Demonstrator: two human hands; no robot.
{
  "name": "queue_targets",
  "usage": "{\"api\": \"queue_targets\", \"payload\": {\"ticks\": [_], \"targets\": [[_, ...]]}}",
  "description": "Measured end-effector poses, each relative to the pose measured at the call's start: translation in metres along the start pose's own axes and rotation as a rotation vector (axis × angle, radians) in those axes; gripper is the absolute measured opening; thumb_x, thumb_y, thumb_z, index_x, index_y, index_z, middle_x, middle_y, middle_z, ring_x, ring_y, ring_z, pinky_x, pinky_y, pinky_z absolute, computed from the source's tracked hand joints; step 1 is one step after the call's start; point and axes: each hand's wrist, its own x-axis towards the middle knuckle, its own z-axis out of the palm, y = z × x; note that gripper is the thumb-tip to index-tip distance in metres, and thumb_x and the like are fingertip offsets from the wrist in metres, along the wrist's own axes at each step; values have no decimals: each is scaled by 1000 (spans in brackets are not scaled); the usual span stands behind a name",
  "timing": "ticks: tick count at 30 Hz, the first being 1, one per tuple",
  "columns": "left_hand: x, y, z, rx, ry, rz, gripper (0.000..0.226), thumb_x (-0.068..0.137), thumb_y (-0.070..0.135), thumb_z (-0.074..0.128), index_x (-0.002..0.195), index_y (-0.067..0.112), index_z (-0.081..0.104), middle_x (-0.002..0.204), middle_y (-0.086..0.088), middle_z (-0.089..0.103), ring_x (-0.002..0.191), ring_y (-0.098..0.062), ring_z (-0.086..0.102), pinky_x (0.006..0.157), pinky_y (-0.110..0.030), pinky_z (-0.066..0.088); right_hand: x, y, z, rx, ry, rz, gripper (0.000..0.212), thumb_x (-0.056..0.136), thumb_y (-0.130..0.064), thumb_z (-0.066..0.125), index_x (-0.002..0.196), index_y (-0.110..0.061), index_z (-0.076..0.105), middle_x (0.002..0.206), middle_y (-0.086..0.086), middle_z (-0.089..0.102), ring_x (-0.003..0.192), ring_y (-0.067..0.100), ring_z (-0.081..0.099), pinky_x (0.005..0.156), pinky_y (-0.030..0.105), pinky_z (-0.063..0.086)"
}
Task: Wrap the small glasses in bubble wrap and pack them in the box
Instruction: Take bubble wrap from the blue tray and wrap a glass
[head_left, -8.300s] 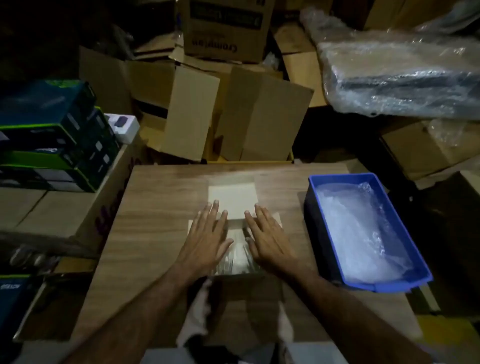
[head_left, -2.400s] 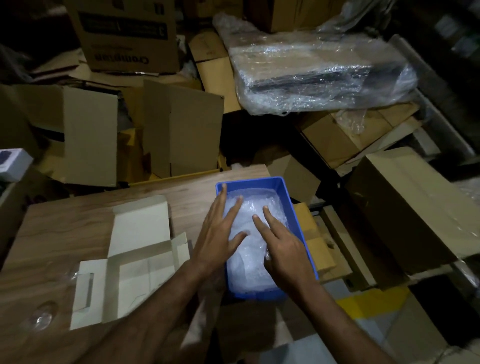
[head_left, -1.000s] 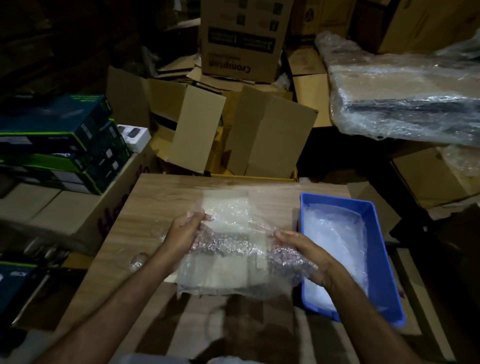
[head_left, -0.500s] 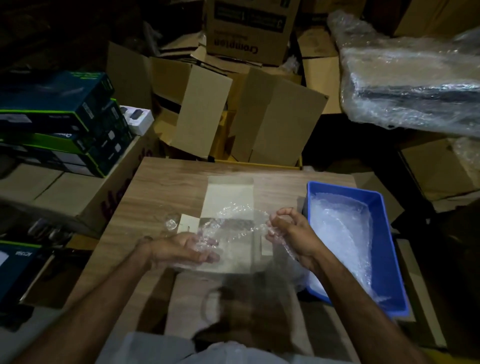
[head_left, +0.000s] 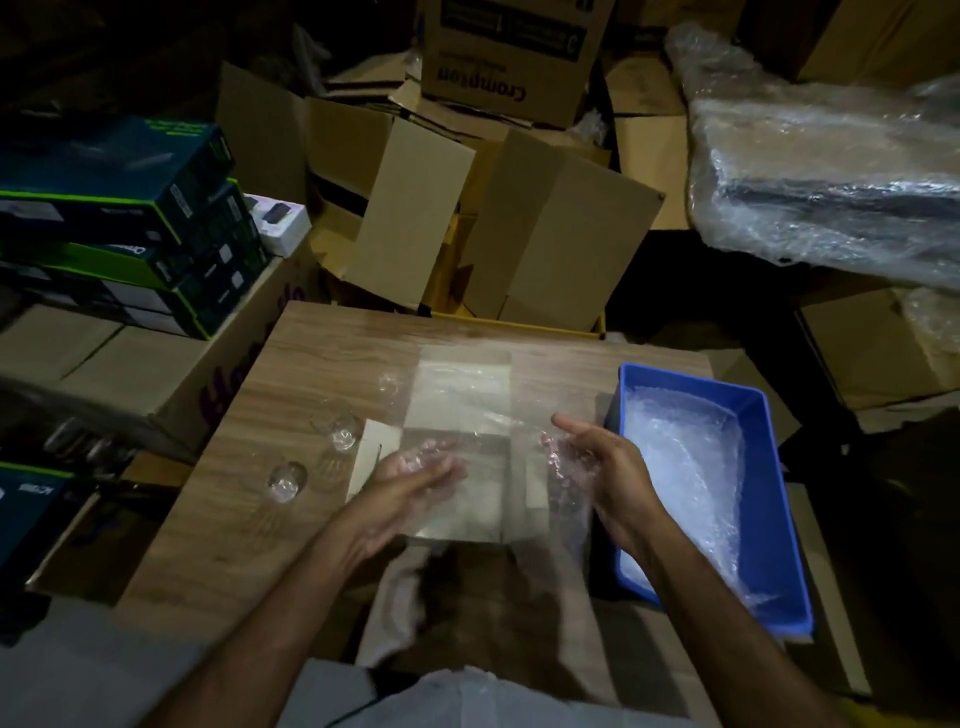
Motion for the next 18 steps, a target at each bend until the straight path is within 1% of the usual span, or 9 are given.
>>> {"api": "queue_targets", "payload": {"ticks": [3,6,9,11,12,14,15,16,18], "targets": [[2,22,-10,156,207,166,39,91,19,70,129,11,62,108,-9,77,106,-23,73,82,-32,60,0,5,-11,-213,20,-125,33,84,-5,79,116,-11,75,108,8,78,99,17,73,85,24,59],[-3,30,-14,246,254,222,24,93,24,69,115,13,67,105,-6,78,106,-25,72,89,-39,58,-2,8,-13,-360,-9,-184,48,77,5,82,122,-9,71,109,13,76,93,17,71,86,27,61],[-9,31,-11,229,270,240,18,93,18,70,110,18,65,106,-7,78,93,-14,75,81,-30,59,-2,10,-15,-489,-23,-219,59,73,4,85,127,-11,68,103,15,75,93,23,73,90,31,60],[-9,28,-17,207,280,244,31,92,13,70,121,15,58,113,-15,75,88,-15,75,72,-25,61,-1,11,-16,-576,-14,-245,64,70,0,89,128,-14,68,105,12,73,93,21,73,88,29,60],[-9,27,-21,235,278,244,45,92,14,72,132,19,52,118,-17,72,92,-18,74,73,-25,61,1,11,-16,-631,-1,-266,67,68,-2,91,128,-16,68,110,11,71,95,21,72,88,28,60],[-9,25,-30,280,216,241,79,89,16,76,152,36,32,140,-21,57,109,-29,70,81,-30,62,4,13,-17,-769,14,-302,69,66,-8,94,129,-21,68,116,9,66,96,21,69,87,25,59],[-9,25,-33,278,186,237,87,89,15,75,155,44,25,146,-24,49,111,-32,70,83,-32,61,6,13,-18,-835,13,-324,69,67,-11,94,129,-22,68,115,7,65,97,19,68,86,20,57],[-11,28,-34,274,158,231,86,90,13,73,155,44,25,147,-22,50,111,-32,70,85,-33,61,7,12,-18,-883,10,-339,68,69,-14,93,130,-23,67,114,3,63,96,12,65,84,13,53],[-19,34,-34,320,60,225,75,87,17,73,151,38,40,141,-8,59,118,-24,66,94,-34,58,6,10,-17,-938,11,-359,63,73,-16,91,131,-22,67,110,-6,58,90,-1,59,77,2,46]]}}
